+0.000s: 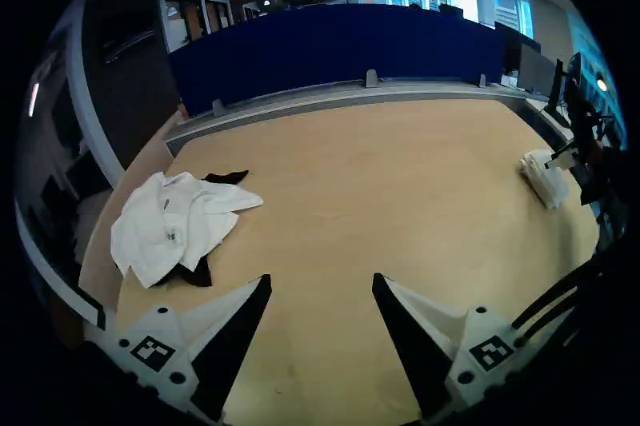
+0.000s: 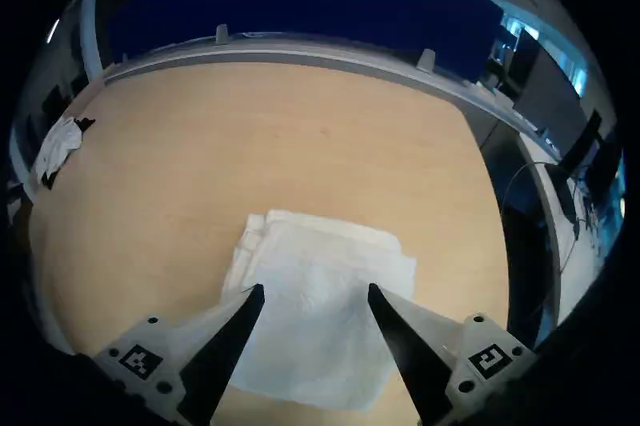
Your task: Fold towel
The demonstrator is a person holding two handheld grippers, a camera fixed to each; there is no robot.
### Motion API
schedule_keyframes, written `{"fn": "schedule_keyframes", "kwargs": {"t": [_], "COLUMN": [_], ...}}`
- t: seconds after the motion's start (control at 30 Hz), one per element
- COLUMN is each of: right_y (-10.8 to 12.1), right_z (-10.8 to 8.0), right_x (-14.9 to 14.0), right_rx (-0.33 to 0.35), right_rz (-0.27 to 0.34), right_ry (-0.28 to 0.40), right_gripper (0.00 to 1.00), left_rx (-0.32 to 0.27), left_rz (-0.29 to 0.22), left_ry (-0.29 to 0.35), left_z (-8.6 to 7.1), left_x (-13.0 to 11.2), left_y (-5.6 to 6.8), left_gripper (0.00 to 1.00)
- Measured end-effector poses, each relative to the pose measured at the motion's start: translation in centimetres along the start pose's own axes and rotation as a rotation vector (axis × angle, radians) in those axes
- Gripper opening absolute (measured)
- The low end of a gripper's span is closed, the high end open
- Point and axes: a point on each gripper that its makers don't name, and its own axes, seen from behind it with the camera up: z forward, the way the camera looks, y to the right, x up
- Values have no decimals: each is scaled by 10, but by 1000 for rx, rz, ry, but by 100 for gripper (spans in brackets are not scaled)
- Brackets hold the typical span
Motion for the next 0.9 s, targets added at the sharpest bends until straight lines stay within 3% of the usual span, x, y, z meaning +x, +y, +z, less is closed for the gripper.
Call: {"fn": "schedule_keyframes", "kwargs": {"t": [0.37,0.9], "right_y": [1,-11], "right_z": [22,-12], "right_x": [2,5], "right_rx": [9,16], "right_rz": [-17,29], "right_ry": [-44,16], "right_gripper": [100,100], "left_rx": [19,7], "left_rz": [-13,-15], "left_ry": [-8,8], "left_z": [-1,-1], "left_x": [-3,2], "left_y": [-7,-5], "left_gripper": [94,94]}}
